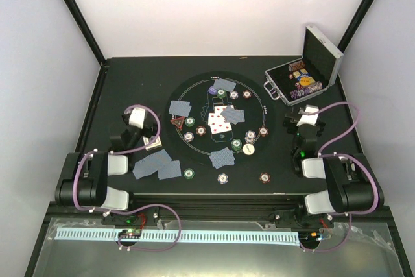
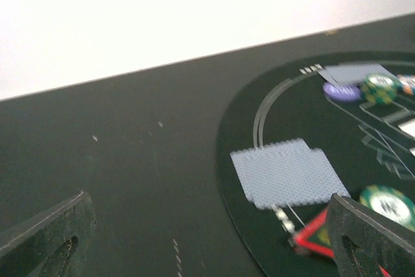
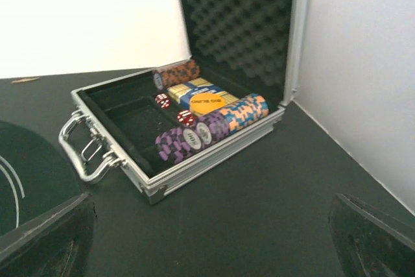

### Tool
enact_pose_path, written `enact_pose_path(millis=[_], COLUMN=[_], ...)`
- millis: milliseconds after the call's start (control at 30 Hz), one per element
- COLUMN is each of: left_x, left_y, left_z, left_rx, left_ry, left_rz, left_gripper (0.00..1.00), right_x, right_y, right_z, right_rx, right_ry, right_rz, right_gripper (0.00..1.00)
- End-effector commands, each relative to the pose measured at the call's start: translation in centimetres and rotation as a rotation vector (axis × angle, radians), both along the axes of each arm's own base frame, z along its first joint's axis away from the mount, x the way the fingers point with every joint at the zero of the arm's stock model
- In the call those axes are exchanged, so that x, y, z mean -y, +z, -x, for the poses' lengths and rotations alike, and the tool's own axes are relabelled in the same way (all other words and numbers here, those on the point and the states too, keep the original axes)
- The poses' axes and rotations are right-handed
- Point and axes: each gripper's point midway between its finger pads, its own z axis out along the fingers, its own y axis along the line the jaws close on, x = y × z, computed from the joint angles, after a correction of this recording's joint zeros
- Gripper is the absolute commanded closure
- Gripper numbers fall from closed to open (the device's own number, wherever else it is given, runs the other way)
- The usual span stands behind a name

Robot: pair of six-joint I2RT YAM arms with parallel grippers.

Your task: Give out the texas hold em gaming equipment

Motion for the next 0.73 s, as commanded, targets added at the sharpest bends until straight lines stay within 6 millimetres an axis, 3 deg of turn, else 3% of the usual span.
enact_pose_path(millis=[0, 700], left_x=[-0.76, -0.81], left_y=[3.39, 3.2], left_z=[-2.32, -2.32], left_rx=[0.065, 0.052], left_ry=[0.057, 0.06], left_rz=[0.005, 0.008], left_gripper=[0.01, 0.01], right_x=[-1.21, -1.15], right_y=[2.09, 2.13], right_z=[-1.53, -1.63], right_rx=[0.068, 0.069], right_ry=[0.116, 0.13], right_rz=[0.0, -0.006], right_gripper=[0.0, 0.0])
